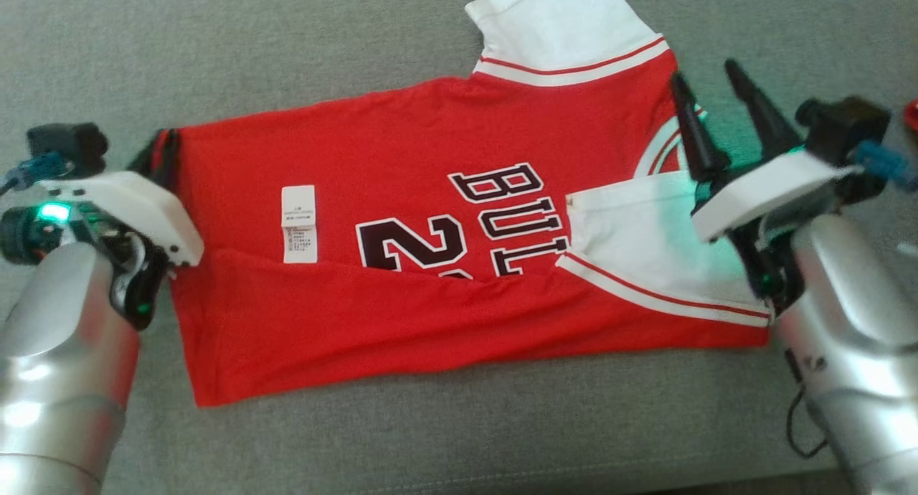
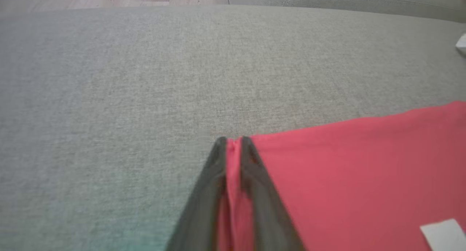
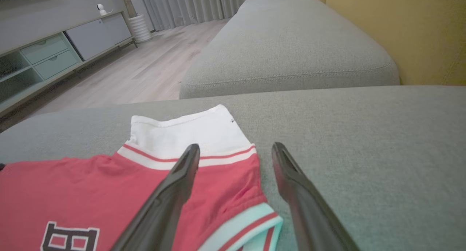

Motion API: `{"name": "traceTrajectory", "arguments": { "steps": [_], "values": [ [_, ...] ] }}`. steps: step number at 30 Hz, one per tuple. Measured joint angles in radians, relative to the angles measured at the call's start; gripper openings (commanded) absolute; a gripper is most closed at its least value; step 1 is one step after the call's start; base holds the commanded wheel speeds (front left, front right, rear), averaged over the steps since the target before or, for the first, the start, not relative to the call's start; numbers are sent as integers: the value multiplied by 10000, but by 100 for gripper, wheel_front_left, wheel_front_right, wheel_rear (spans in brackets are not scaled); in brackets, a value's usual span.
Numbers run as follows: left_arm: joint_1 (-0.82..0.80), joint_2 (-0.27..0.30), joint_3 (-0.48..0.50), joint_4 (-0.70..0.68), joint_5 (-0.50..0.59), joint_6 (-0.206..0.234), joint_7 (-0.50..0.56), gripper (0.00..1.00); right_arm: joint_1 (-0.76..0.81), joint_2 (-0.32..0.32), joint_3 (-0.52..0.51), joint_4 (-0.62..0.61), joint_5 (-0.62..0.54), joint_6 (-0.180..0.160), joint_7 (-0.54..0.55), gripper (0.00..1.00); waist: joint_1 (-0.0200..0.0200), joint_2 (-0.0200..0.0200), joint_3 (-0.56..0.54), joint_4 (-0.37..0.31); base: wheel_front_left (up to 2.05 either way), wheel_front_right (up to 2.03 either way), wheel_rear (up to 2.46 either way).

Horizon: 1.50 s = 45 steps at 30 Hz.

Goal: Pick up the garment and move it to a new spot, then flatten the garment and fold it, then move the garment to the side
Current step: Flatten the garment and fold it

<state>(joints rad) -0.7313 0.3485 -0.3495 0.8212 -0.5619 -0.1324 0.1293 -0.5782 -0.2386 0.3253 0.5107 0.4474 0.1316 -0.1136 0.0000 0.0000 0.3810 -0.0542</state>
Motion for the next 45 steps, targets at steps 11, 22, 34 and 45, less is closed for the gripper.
{"name": "traceTrajectory", "arguments": {
  "steps": [11, 22, 34, 45],
  "values": [
    [-331, -128, -1187, -894, -719, 0, -1011, 0, -2313, -767, 69, 1421, 221, 0, 1444, 100, 1, 0, 372, 852, 0, 0, 0],
    [-1326, -1095, -2493, -1455, -696, 0, -1791, 0, -4675, -1509, 719, 3701, 174, 0, 3565, 100, 1, 0, 822, 2449, 0, 0, 0],
    [-1705, -1603, -3567, -1081, -1264, 0, -2520, 0, -5724, -1835, 1235, 4861, 173, 0, 4391, 0, 1, 0, 1340, 3448, 0, 0, 0],
    [-2279, -1557, -3471, -366, -1404, 111, -3457, 0, -6132, -1885, 631, 5381, -880, 0, 880, 0, 1, 0, 1327, 3111, 0, 0, 0]
  ]
}}
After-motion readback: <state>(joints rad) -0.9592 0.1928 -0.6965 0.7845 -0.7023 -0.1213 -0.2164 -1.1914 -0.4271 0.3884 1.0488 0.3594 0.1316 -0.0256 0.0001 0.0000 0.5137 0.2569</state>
